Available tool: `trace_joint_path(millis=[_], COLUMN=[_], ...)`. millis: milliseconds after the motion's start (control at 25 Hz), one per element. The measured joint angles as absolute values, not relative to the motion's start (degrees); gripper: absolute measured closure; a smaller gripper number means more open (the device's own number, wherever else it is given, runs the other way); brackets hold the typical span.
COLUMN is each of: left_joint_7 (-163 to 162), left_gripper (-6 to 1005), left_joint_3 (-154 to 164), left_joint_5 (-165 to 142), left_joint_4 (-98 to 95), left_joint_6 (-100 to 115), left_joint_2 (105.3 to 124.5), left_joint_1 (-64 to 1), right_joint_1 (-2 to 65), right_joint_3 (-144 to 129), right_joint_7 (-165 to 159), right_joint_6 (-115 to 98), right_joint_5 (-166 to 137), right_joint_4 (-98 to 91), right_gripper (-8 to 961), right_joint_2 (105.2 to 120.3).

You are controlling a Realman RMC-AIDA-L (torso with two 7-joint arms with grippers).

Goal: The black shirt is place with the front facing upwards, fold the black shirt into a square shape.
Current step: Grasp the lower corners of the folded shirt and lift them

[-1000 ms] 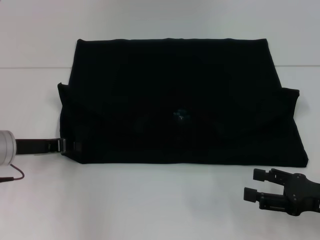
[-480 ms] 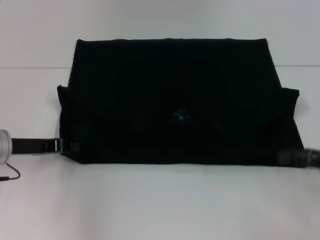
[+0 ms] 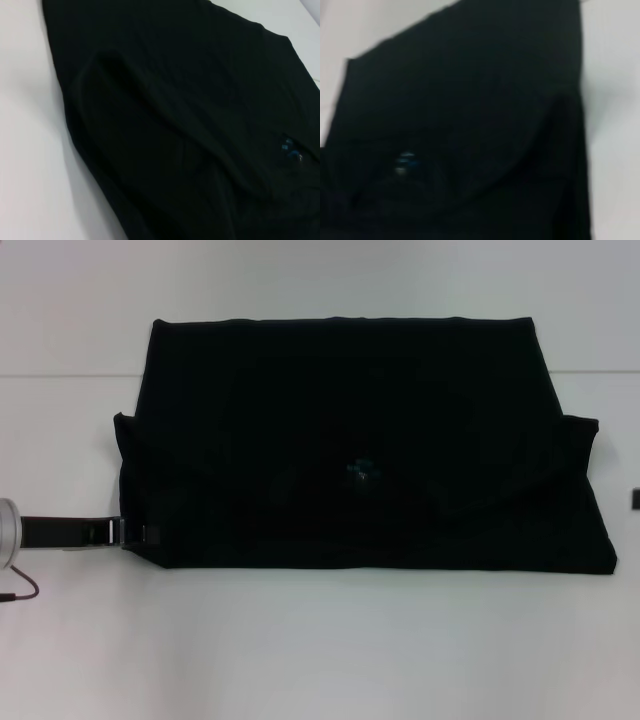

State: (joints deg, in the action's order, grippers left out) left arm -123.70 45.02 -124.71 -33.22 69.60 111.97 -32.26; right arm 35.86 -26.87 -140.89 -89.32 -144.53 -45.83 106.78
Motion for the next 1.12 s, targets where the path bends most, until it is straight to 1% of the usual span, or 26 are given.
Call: trace_joint_path(millis=[400,1120], left_joint_7=[-123.7,-123.7], left_gripper=[968,968], left_joint_3=[44.7,44.6], left_joint_5=[-124.7,-124.5], left_joint_4=[-33.3,-33.2], left_joint_6=[70.4,70.4], left_joint_2=[111.81,111.98], left_joint_1=[-32.3,-32.7], right_joint_1=[41.0,41.3], right_joint_3=[-33.6,-37.4], right_joint_7=[-141.4,-141.1], right_joint_6=[-81.2,-77.1], right_joint_5=[-148.8,-148.9], right_joint_4=[-39.7,-36.8], right_gripper=[42,47], right_joint_2=[108.87,110.23])
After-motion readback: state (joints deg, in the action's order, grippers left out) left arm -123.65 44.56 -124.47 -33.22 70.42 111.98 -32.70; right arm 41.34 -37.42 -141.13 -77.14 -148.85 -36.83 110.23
